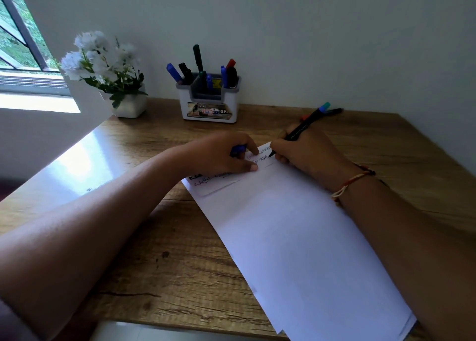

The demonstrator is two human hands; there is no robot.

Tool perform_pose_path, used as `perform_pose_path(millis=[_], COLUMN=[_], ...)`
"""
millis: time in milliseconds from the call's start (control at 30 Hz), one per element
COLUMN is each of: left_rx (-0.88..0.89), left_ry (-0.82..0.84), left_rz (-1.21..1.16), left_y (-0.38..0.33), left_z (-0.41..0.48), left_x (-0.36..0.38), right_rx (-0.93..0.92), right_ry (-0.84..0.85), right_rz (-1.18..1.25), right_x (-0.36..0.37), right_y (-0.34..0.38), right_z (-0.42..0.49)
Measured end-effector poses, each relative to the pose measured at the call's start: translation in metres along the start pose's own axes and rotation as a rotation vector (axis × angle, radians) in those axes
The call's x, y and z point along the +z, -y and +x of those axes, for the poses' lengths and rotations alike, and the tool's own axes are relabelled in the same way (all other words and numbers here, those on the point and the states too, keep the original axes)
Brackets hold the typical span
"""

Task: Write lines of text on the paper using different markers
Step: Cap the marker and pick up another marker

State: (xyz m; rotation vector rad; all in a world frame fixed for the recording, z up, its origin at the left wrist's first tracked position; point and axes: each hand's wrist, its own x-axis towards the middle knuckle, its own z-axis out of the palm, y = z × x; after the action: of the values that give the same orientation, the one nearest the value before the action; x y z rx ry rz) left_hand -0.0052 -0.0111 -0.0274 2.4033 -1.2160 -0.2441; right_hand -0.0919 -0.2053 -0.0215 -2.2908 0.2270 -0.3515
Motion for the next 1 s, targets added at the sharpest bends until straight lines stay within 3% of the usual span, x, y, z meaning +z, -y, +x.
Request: perform_pose_path(millis=[1000], left_rx=[-0.024], left_ry=[0.017], left_rz=[0.012], left_y=[-0.0048], left_z=[-0.0011], left_x=[-0.0008], right_rx=[0.019], right_ry=[-0.03], right_rz=[0.009], right_x=[-0.0007], right_y=[-0.0057], right_z=[0.0047])
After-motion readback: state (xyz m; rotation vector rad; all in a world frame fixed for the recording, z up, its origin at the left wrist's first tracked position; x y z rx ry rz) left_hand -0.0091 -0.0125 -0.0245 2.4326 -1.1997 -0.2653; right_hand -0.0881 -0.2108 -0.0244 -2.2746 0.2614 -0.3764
